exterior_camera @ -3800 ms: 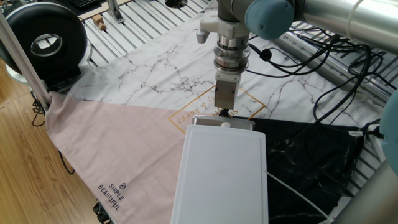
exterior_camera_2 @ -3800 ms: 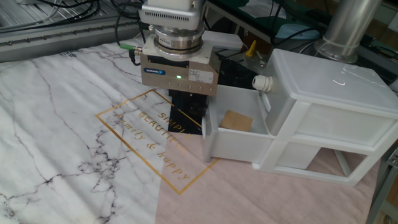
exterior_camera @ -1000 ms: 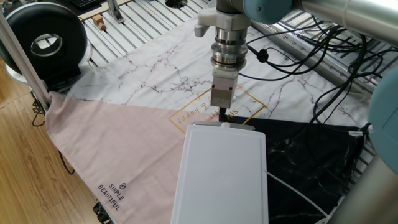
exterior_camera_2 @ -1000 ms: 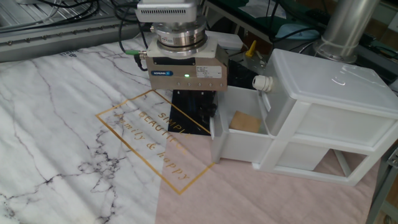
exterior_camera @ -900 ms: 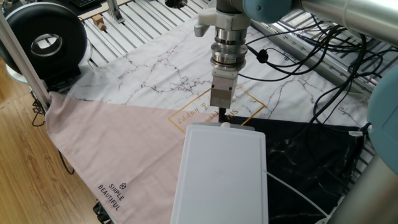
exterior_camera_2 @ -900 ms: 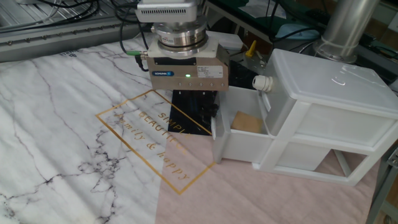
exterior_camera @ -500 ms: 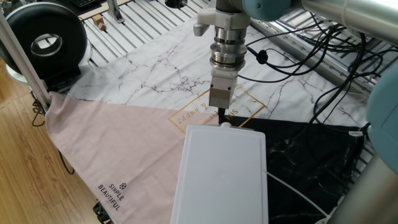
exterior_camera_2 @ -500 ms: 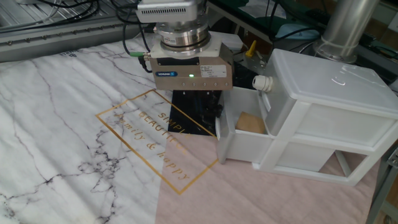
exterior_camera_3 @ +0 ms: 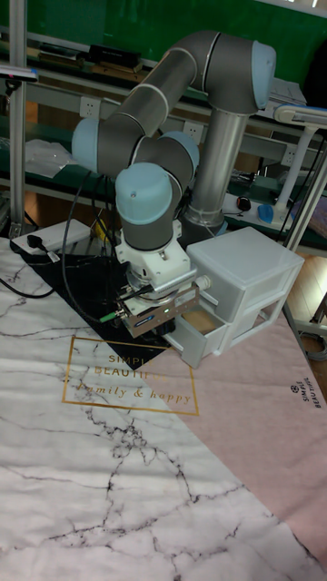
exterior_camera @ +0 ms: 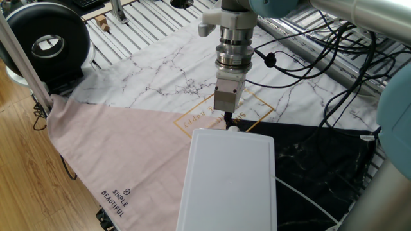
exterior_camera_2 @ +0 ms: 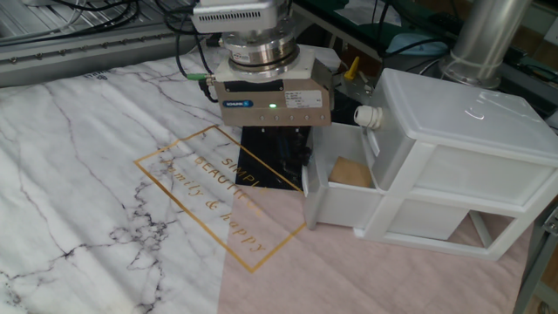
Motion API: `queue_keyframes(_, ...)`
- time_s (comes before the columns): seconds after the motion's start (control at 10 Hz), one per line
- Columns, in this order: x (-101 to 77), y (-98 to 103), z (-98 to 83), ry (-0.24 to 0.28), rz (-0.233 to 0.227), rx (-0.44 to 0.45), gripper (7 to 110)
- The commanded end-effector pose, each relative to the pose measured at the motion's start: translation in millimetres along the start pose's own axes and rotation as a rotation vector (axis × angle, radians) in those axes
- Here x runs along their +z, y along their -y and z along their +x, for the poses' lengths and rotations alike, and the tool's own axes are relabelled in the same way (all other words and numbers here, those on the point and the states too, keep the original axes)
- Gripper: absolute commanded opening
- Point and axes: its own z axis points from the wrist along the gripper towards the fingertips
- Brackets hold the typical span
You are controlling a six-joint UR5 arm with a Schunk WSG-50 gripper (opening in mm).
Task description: Put things in the drawer
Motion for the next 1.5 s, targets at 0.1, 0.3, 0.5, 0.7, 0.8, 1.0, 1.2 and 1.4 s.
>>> queue_keyframes(0.1, -10.5, 27.0, -4.5, 0.001, 0.096, -0.021, 7)
queue_keyframes(0.3, -0.1, 30.2, -4.7, 0.004, 0.089, -0.018, 7)
queue_keyframes(0.5, 10.0, 29.5, -1.6, -0.002, 0.073, -0.021, 7)
queue_keyframes(0.7, 20.6, 23.7, 6.7, -0.021, 0.052, -0.005, 7)
queue_keyframes(0.8, 25.1, 14.1, 9.1, -0.025, 0.020, 0.004, 7)
queue_keyframes(1.0, 27.1, 7.7, 10.6, -0.029, 0.004, 0.008, 7)
queue_keyframes(1.2, 27.0, 7.9, 11.4, -0.032, 0.005, 0.006, 7)
queue_keyframes(1.4, 27.3, 6.3, 12.3, -0.036, 0.000, 0.008, 7)
